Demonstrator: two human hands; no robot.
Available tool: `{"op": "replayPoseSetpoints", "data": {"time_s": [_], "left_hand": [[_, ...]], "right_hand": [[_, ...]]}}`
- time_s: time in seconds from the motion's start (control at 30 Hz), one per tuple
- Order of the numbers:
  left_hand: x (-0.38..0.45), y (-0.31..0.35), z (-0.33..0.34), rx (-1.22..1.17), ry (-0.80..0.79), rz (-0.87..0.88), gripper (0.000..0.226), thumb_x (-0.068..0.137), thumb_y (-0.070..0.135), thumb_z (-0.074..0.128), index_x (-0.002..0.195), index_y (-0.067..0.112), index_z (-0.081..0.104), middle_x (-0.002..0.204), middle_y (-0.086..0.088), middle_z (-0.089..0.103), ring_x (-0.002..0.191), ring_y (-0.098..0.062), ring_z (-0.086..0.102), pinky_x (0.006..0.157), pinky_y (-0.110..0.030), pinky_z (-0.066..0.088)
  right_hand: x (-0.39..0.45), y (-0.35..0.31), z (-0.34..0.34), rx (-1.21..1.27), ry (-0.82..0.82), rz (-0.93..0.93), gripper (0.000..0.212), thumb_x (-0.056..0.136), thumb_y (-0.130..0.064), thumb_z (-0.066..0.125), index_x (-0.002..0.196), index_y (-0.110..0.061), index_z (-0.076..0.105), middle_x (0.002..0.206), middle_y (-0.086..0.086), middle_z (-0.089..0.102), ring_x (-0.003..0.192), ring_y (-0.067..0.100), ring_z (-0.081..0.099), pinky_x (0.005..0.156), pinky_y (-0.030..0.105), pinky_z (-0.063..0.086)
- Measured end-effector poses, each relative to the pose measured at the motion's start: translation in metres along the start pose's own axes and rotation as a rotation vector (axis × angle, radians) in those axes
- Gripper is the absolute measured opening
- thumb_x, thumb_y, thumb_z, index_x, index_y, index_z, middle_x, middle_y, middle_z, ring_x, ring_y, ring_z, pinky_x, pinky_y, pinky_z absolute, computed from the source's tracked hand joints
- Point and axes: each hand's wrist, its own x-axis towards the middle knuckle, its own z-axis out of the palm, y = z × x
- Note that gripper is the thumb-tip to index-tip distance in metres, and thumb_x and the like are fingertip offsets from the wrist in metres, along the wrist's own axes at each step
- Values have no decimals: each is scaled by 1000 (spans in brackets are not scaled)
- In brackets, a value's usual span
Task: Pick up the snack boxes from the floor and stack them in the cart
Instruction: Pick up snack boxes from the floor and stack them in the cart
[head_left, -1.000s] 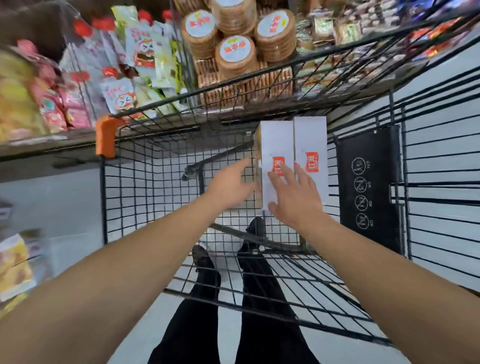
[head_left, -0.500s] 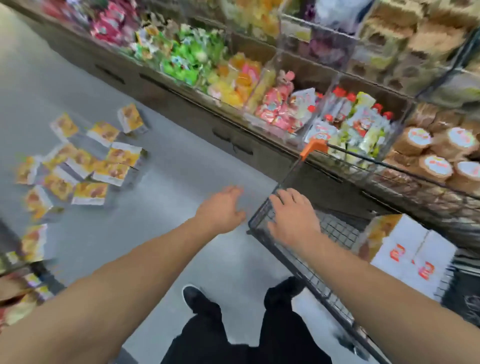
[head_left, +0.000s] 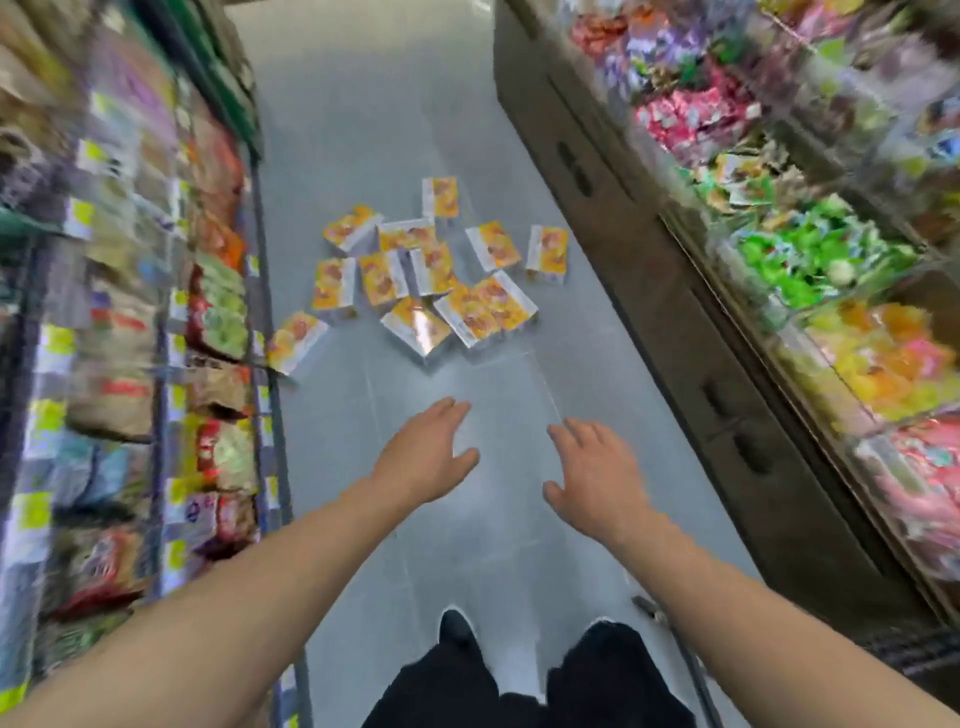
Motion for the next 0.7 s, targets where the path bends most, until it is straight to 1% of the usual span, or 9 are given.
{"op": "replayPoseSetpoints", "data": {"time_s": [0.1,0.17,0.27,0.4,0.53,0.7], "left_hand": [[17,-54,-28,-75,44,-124,68,92,40,57,151,19,30,160,-6,25,145,-24,28,115,-31,24],[35,-83,-41,-110,68,-191,69,92,40,57,151,19,30,160,-5,24,145,-23,28,114,-29,23],[71,-114,-58,-150,95,-259,70,92,40,59,151,17,30,159,-7,26,146,-21,27,115,-29,21],[143,-147,-83,-224,128,-380,71,91,40,59,152,18,30,159,-6,27,146,-21,25,116,-29,20],[206,-173,-107,-267,128,-443,70,91,42,57,152,19,30,159,-5,26,145,-22,27,116,-30,22],[269,-216,-120,-308,136,-511,69,92,41,58,151,18,32,158,-4,30,144,-21,29,116,-30,22]], "right_hand": [[64,-36,-14,-30,-33,-116,70,86,-46,57,147,-19,35,154,6,33,140,30,31,115,39,25],[107,-49,-22,-53,-52,-173,71,87,-47,54,148,-19,32,156,5,31,143,29,27,117,38,23],[171,-58,-33,-44,-68,-231,70,89,-46,53,150,-19,29,156,4,28,144,26,24,118,37,21],[274,-58,-50,-83,-128,-318,69,92,-44,49,151,-17,27,158,4,27,144,24,23,118,34,18],[367,-55,-63,-90,-192,-333,67,89,-42,52,148,-18,32,154,3,34,141,25,29,115,36,28],[455,-70,-65,-65,-251,-306,66,91,-43,53,149,-19,31,152,1,36,138,26,33,113,36,29]]}}
